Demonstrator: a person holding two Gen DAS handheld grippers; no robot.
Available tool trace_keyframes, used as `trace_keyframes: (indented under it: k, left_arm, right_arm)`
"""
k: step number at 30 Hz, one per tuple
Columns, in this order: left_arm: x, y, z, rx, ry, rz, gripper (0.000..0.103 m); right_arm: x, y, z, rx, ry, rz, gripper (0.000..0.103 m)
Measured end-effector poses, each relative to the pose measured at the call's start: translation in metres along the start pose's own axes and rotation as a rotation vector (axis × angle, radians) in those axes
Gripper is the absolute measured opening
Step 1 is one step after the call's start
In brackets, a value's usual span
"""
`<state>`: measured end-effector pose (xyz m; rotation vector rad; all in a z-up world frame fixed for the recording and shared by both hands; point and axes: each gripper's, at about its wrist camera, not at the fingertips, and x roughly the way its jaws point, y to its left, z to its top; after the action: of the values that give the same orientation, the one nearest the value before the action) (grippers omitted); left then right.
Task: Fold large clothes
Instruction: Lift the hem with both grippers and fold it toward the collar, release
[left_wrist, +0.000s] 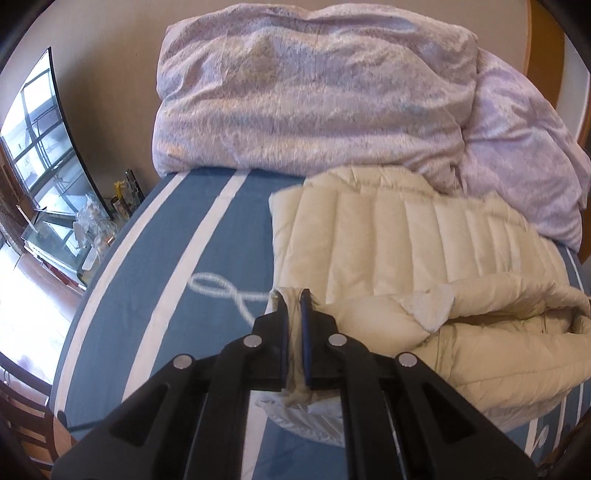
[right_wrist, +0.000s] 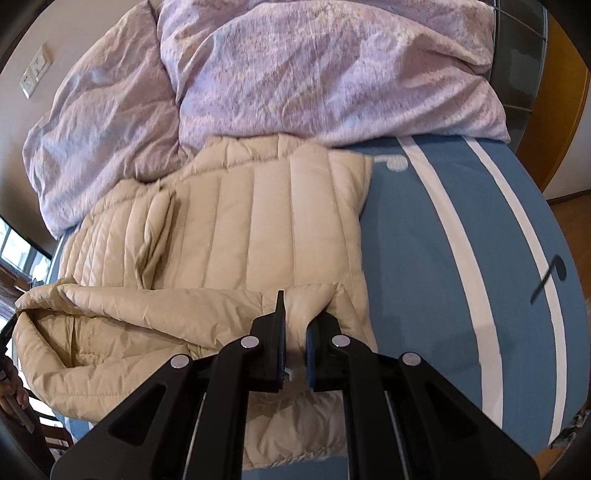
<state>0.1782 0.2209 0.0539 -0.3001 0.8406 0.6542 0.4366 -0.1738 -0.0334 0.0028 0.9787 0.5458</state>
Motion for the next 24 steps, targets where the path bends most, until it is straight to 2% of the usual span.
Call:
trace_keyframes:
  k: [5, 16, 24]
  left_arm:
    - [0.013, -0.007, 0.026, -0.01, -0.024, 0.004, 0.006]
    - [0.069, -0.011, 0.055, -0.048, 0.002, -0.015, 0.006]
    - [0.114, -0.018, 0.069, -0.075, 0.028, -0.03, 0.007]
  right_arm:
    - [0.014, 0.002, 0.025, 0.012, -0.017, -0.007, 0.008]
    - [0.054, 0.001, 0.067, 0.069, -0.062, 0.008, 0.008]
    - [0.079, -0.005, 0.084, 0.13, -0.123, 0.034, 0.009]
